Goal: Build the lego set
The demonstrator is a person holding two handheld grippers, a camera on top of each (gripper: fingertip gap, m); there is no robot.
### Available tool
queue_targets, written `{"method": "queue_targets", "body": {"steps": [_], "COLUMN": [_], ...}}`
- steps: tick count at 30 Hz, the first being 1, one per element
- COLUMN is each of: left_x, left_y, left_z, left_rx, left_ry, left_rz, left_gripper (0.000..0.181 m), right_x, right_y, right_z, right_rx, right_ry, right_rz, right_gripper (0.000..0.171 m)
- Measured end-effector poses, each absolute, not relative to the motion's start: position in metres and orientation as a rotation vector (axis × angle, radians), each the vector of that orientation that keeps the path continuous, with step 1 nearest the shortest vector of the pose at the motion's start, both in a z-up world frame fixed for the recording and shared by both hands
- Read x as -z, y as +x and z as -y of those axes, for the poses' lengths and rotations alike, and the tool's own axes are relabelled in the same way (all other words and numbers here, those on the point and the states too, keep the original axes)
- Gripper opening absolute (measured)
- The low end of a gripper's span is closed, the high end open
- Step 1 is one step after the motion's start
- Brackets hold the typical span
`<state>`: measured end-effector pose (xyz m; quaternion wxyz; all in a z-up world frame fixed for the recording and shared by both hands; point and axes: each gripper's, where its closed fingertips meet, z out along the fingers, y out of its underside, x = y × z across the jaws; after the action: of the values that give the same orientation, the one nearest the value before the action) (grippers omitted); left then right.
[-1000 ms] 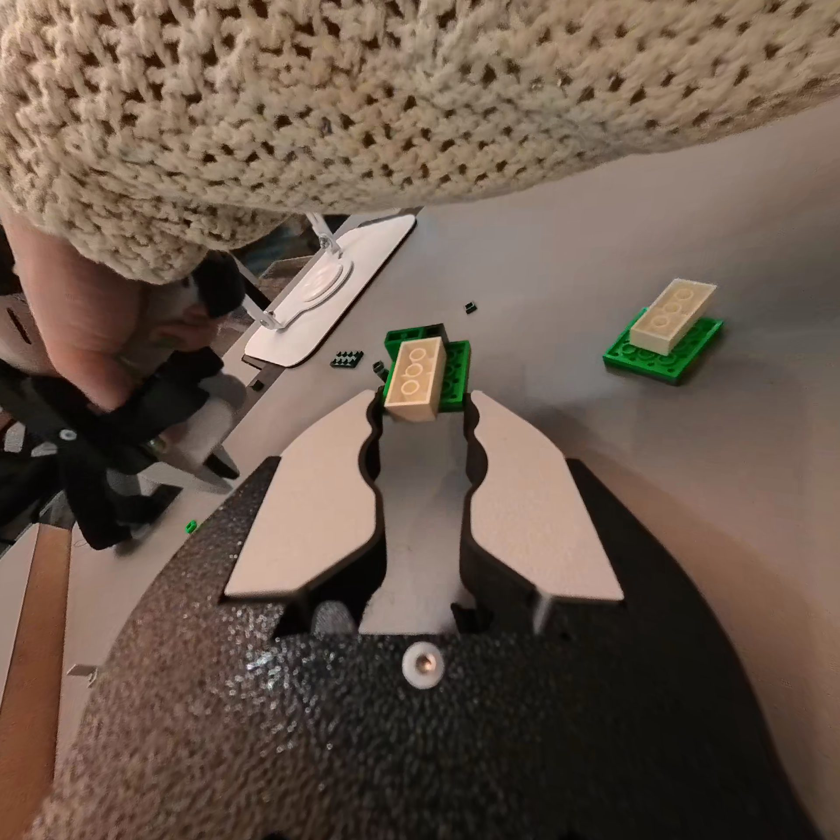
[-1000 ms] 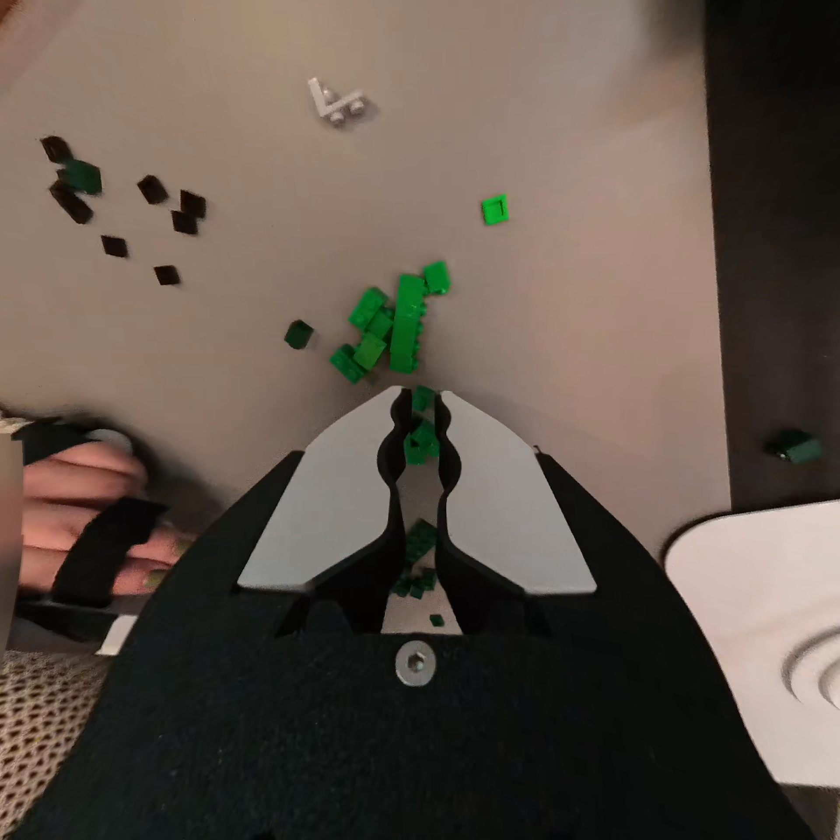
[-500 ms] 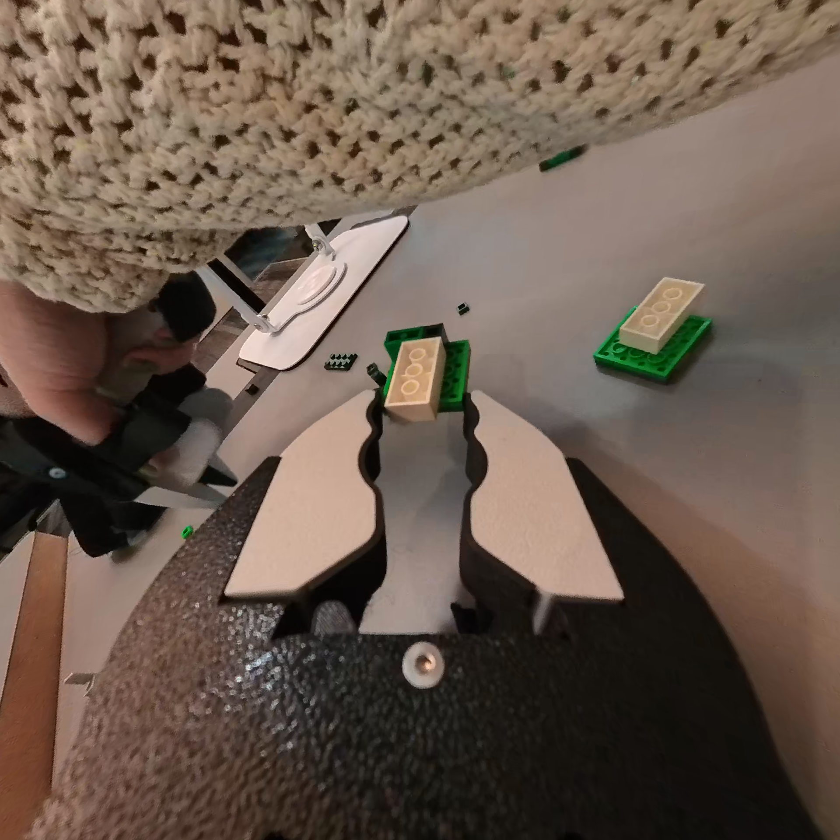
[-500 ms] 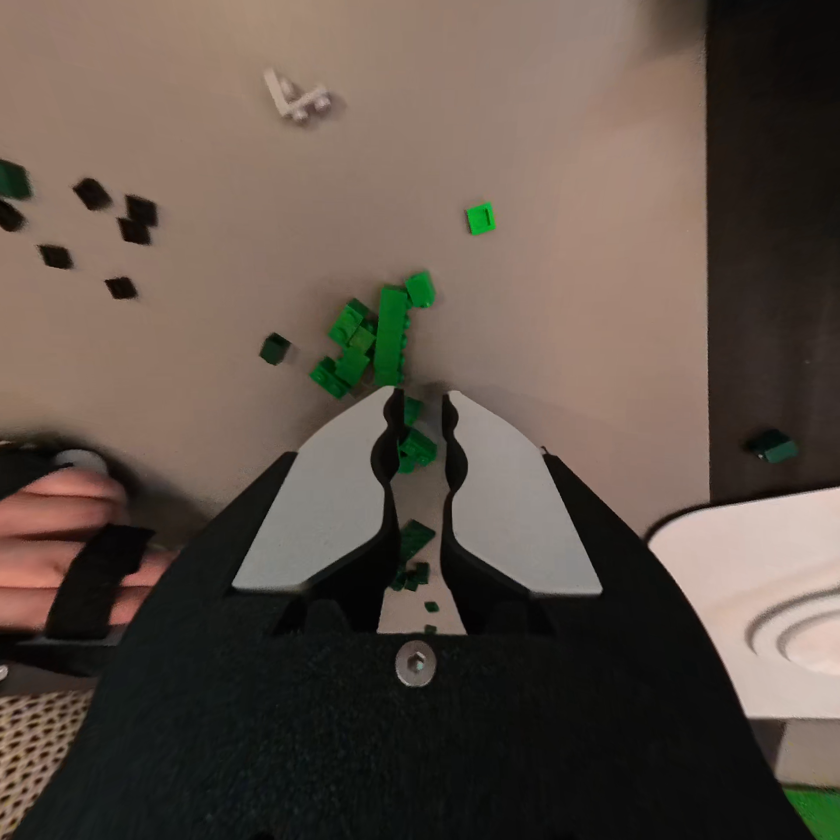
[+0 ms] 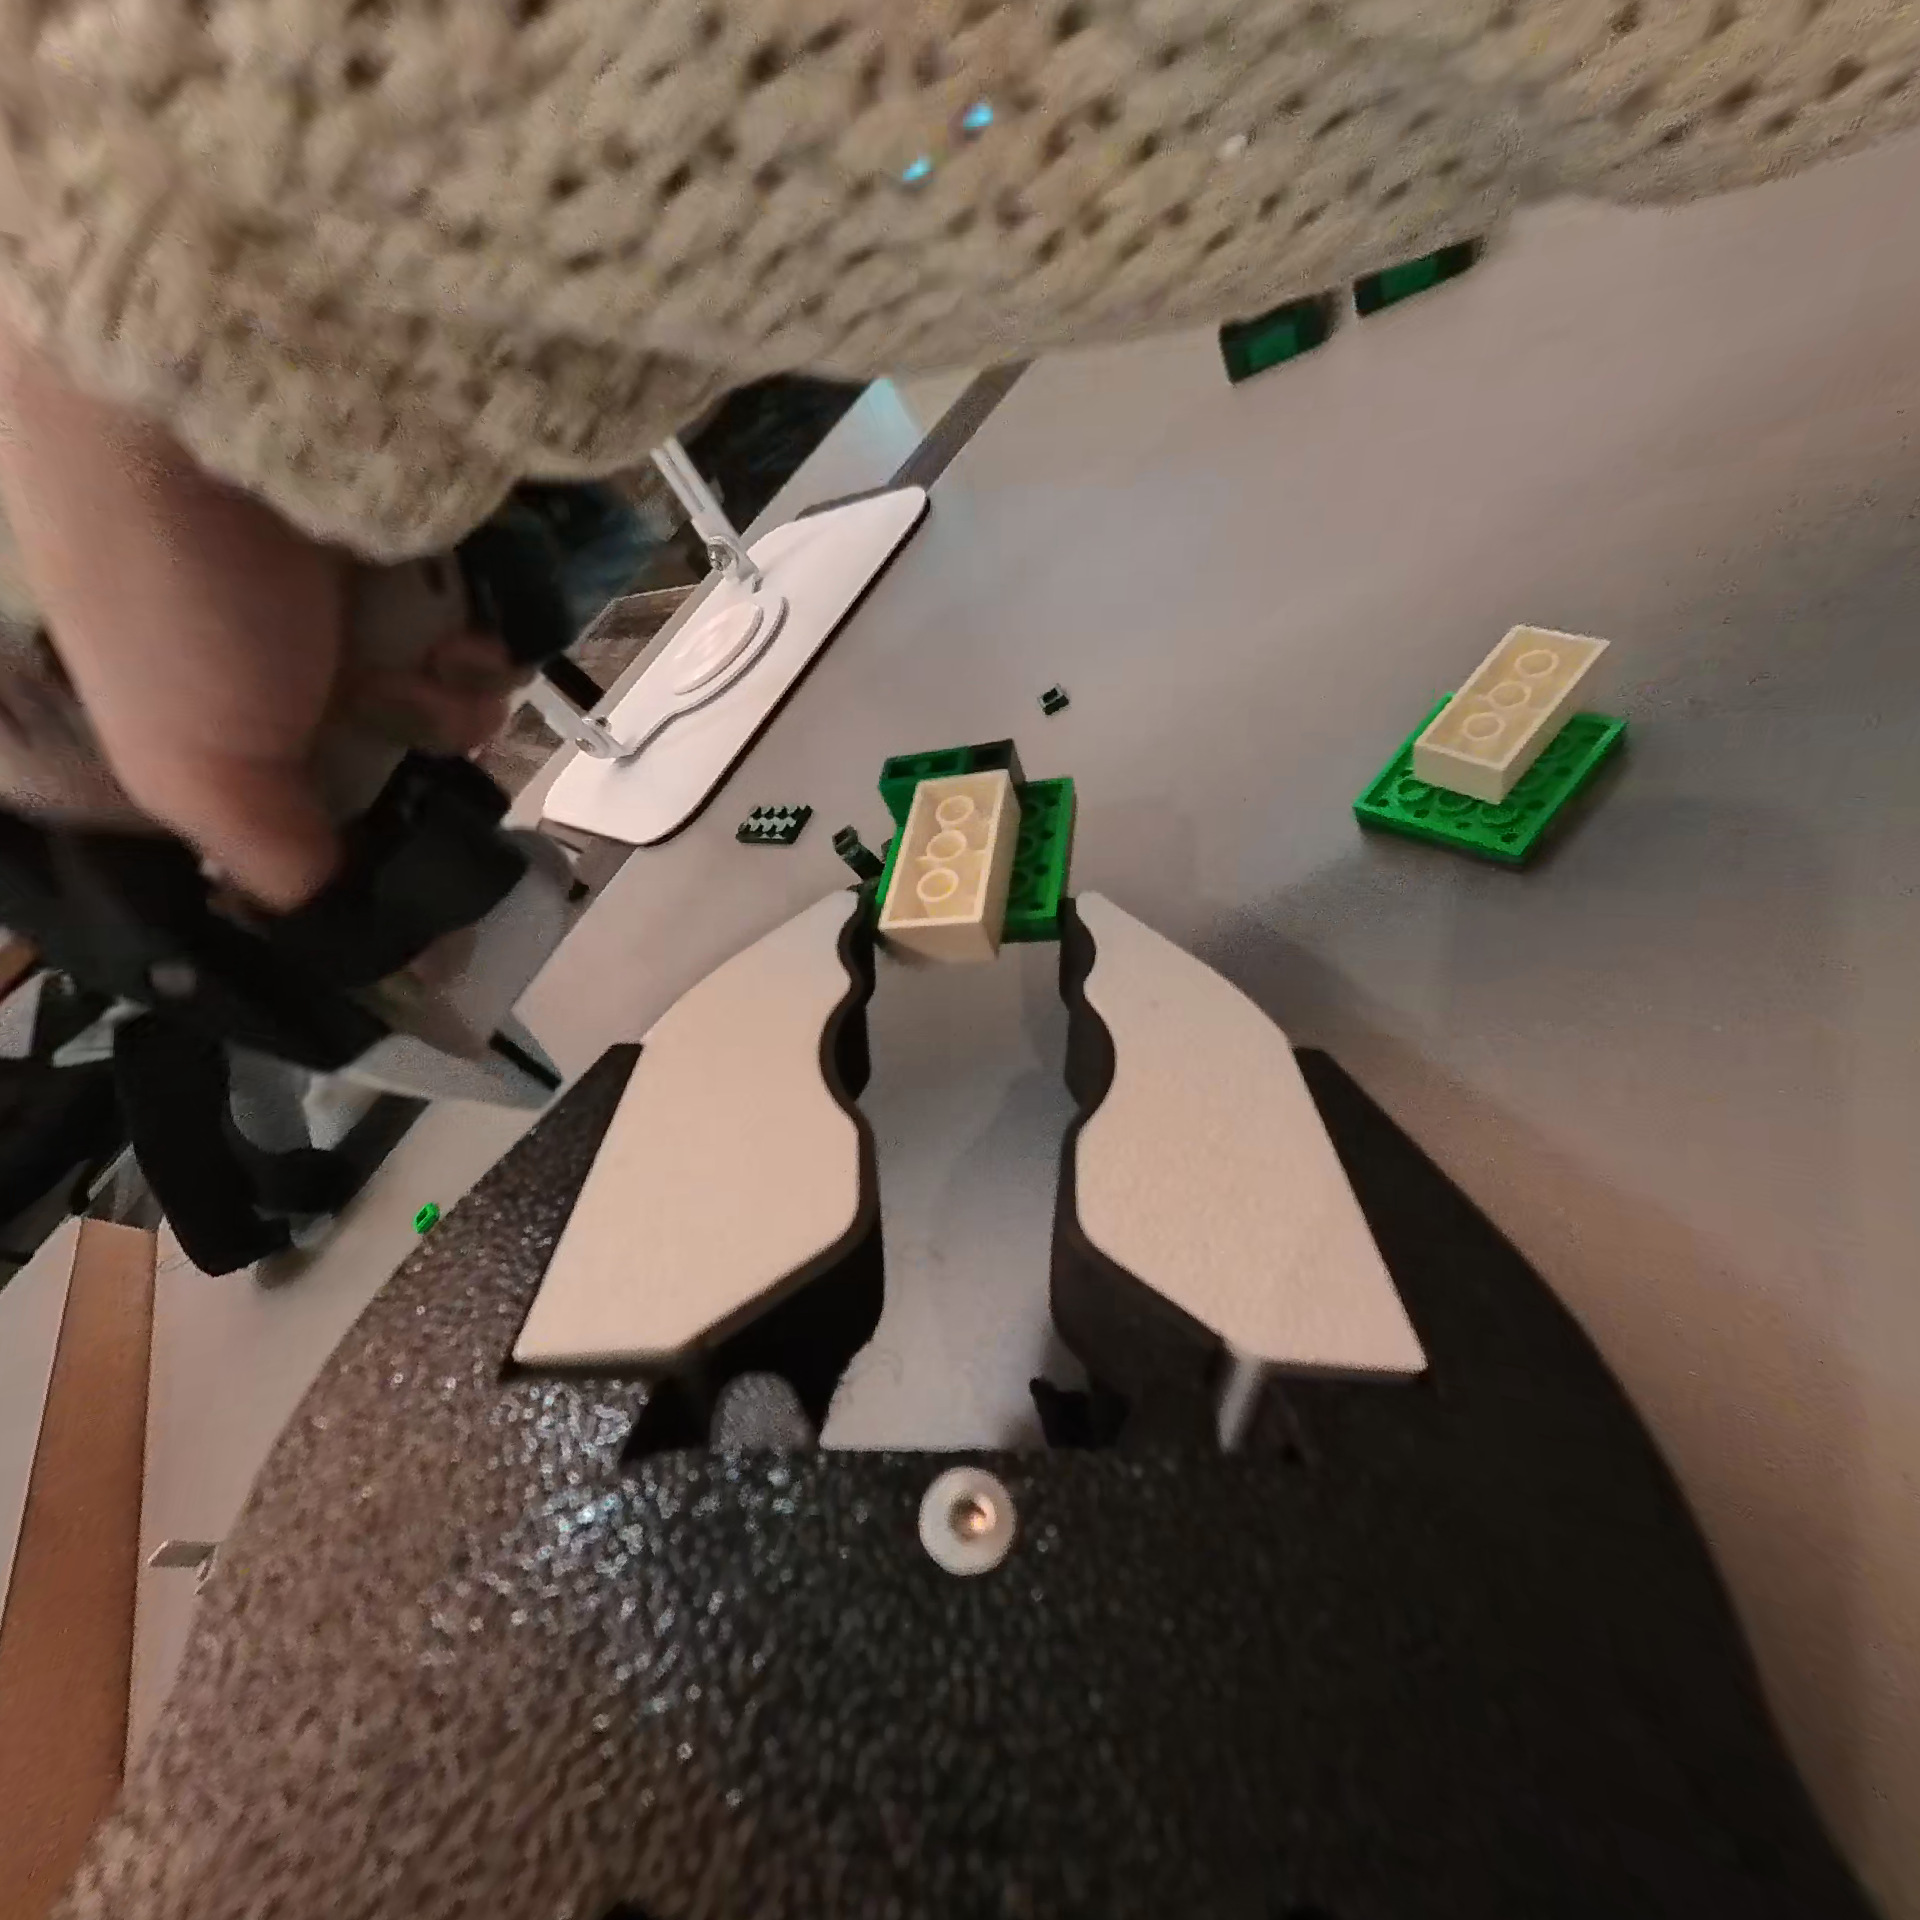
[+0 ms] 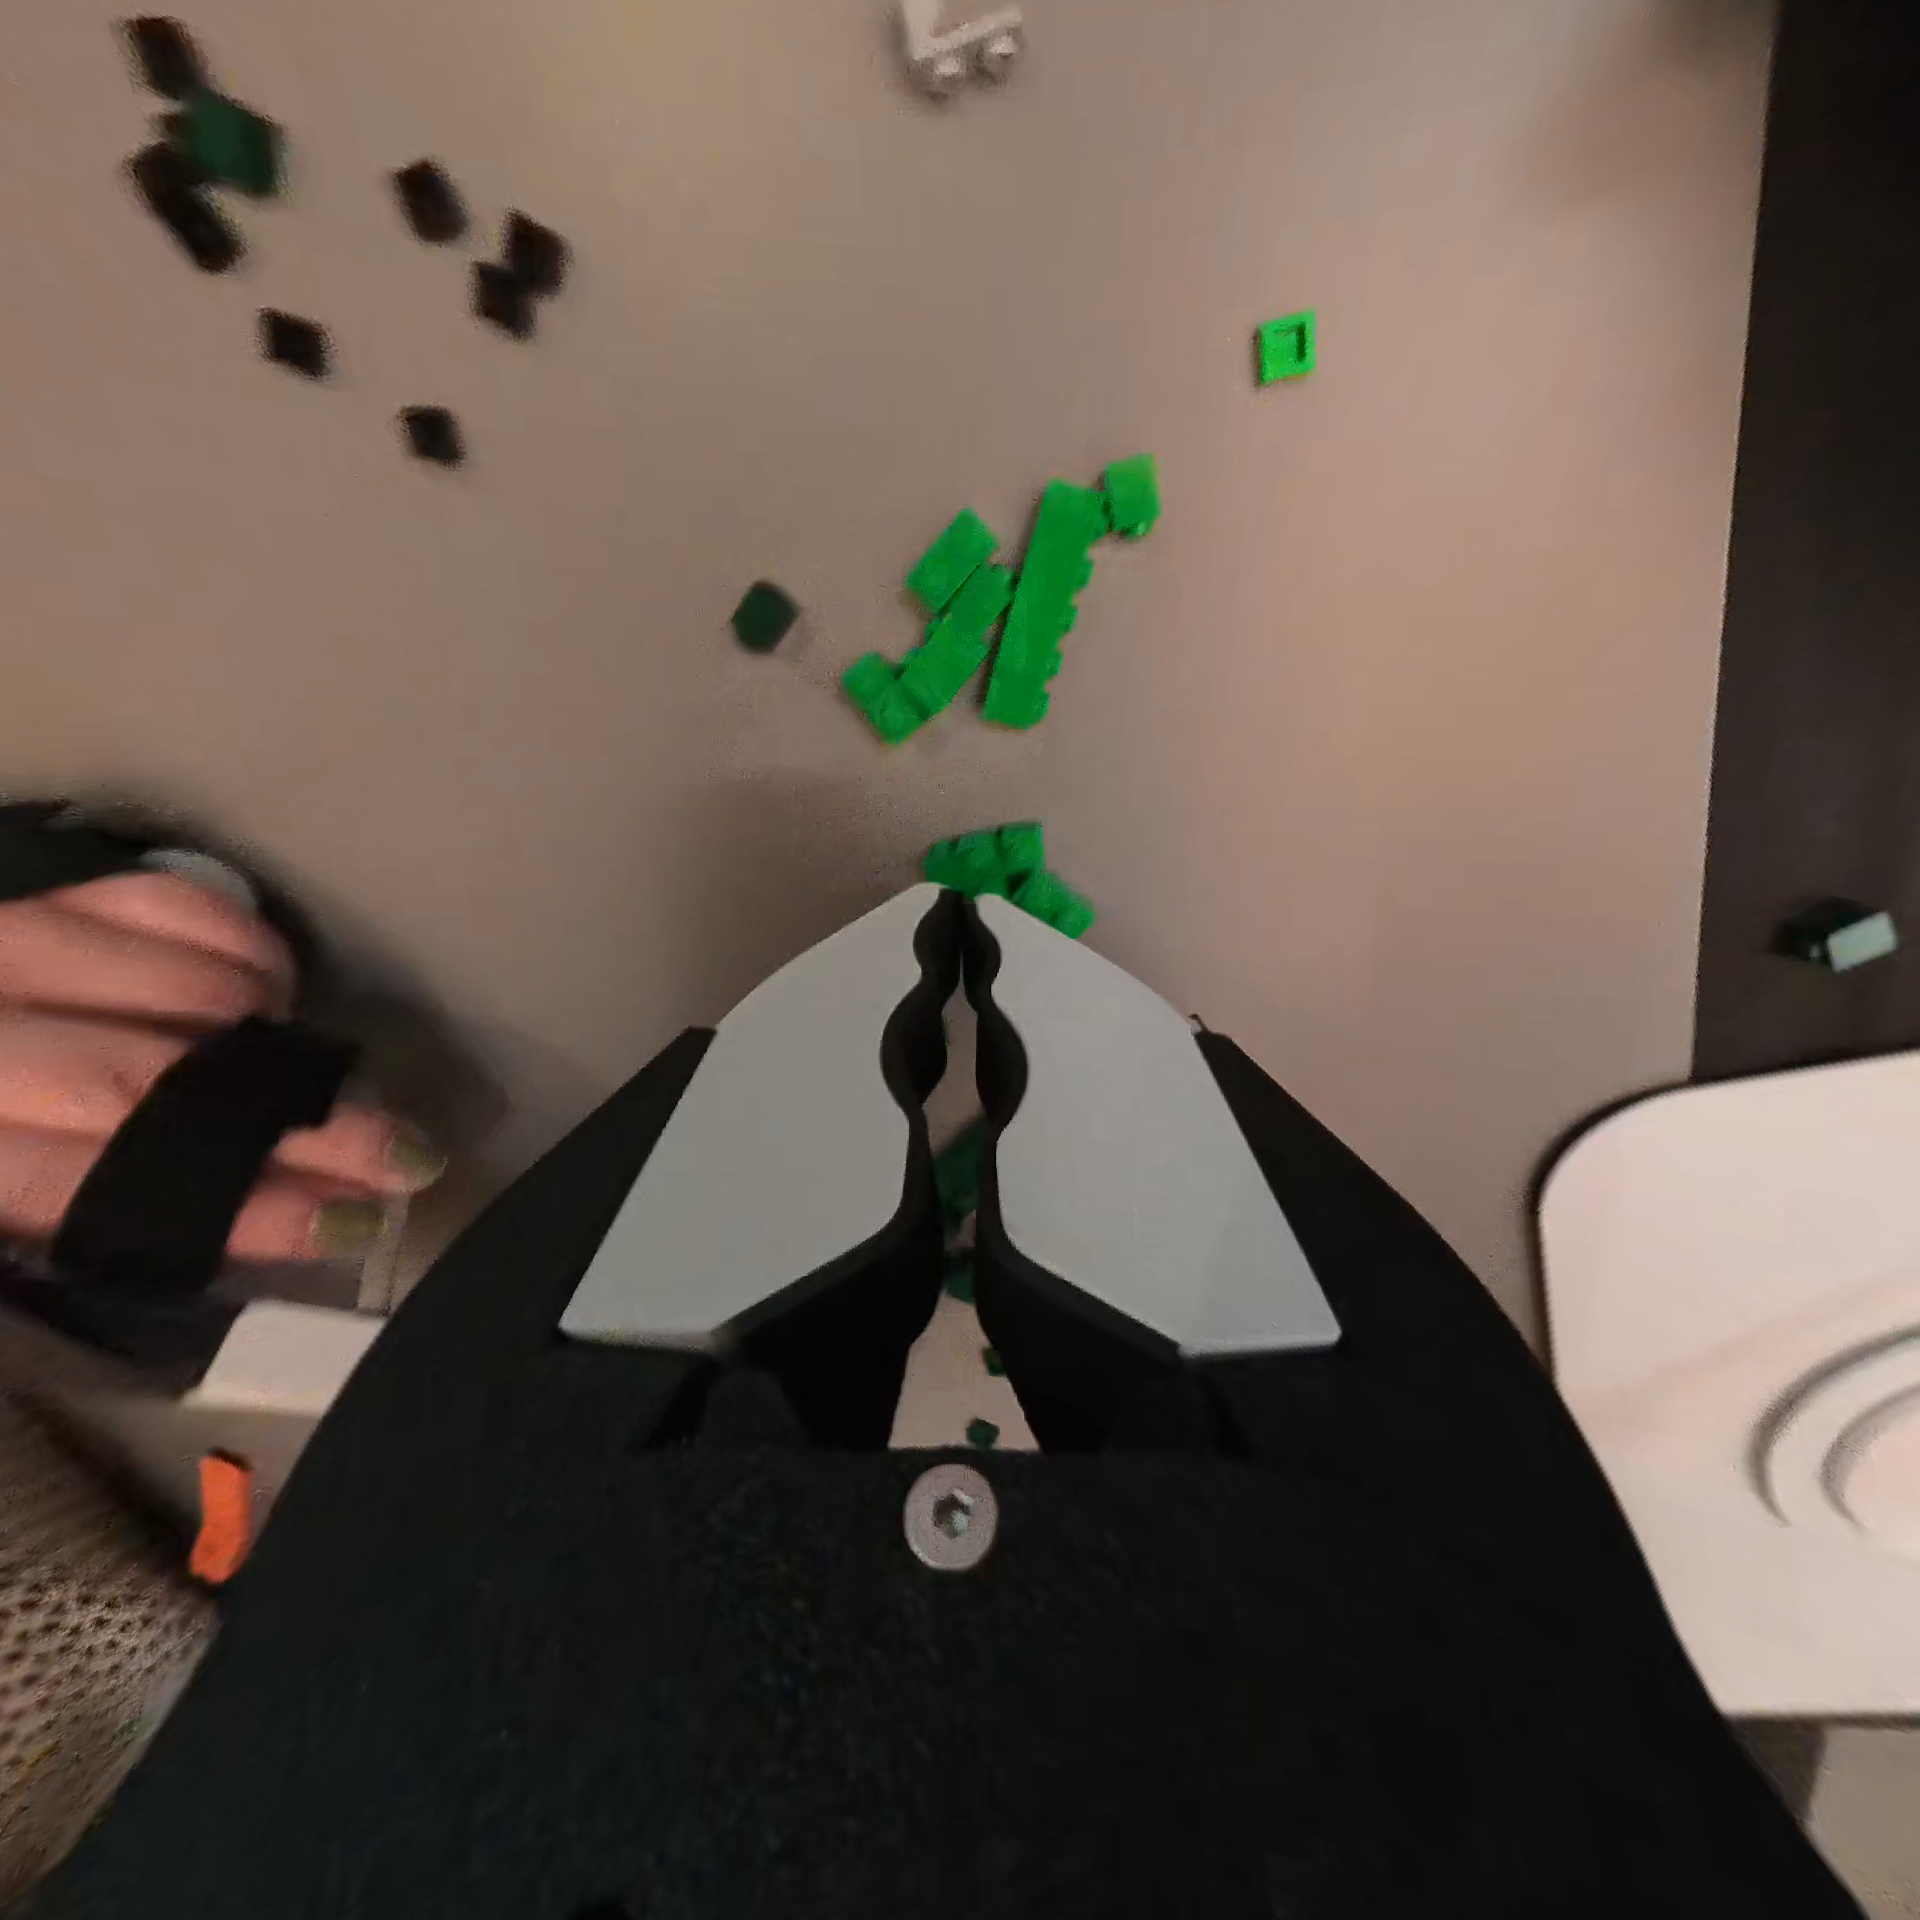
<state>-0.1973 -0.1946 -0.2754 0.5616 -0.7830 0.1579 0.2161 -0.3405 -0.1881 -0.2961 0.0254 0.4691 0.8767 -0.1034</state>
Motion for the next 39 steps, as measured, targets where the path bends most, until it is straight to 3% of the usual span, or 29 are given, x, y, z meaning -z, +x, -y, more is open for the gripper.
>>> {"method": "queue_targets", "body": {"steps": [7, 12, 14, 24, 28, 35, 39], "left_x": [0.278, 0.278, 0.278, 0.280, 0.279, 0.259, 0.231], "left_y": [-0.196, -0.196, -0.196, -0.195, -0.196, -0.208, -0.200], "left_z": [0.194, 0.195, 0.195, 0.195, 0.195, 0.200, 0.202], "left_rx": [-0.522, -0.520, -0.520, -0.523, -0.520, -0.441, -0.194], "left_ry": [-1.855, -1.855, -1.856, -1.868, -1.863, -1.775, -1.614], "left_rz": [-0.396, -0.396, -0.397, -0.411, -0.402, -0.242, -0.058], "left_gripper": [0.034, 0.034, 0.034, 0.034, 0.034, 0.034, 0.034], "right_x": [0.286, 0.311, 0.321, 0.325, 0.319, 0.222, 0.176], "right_y": [-0.315, -0.310, -0.310, -0.337, -0.332, -0.265, -0.201], "right_z": [0.165, 0.168, 0.169, 0.171, 0.172, 0.186, 0.194], "right_rx": [0.689, 0.679, 0.673, 0.667, 0.672, 1.608, 1.998], "right_ry": [1.299, 1.141, 1.159, 1.098, 1.028, 0.803, 0.606], "right_rz": [-3.002, -3.021, -2.979, -3.083, -3.117, -3.107, -2.951], "right_gripper": [0.004, 0.018, 0.031, 0.008, 0.008, 0.007, 0.008]}}
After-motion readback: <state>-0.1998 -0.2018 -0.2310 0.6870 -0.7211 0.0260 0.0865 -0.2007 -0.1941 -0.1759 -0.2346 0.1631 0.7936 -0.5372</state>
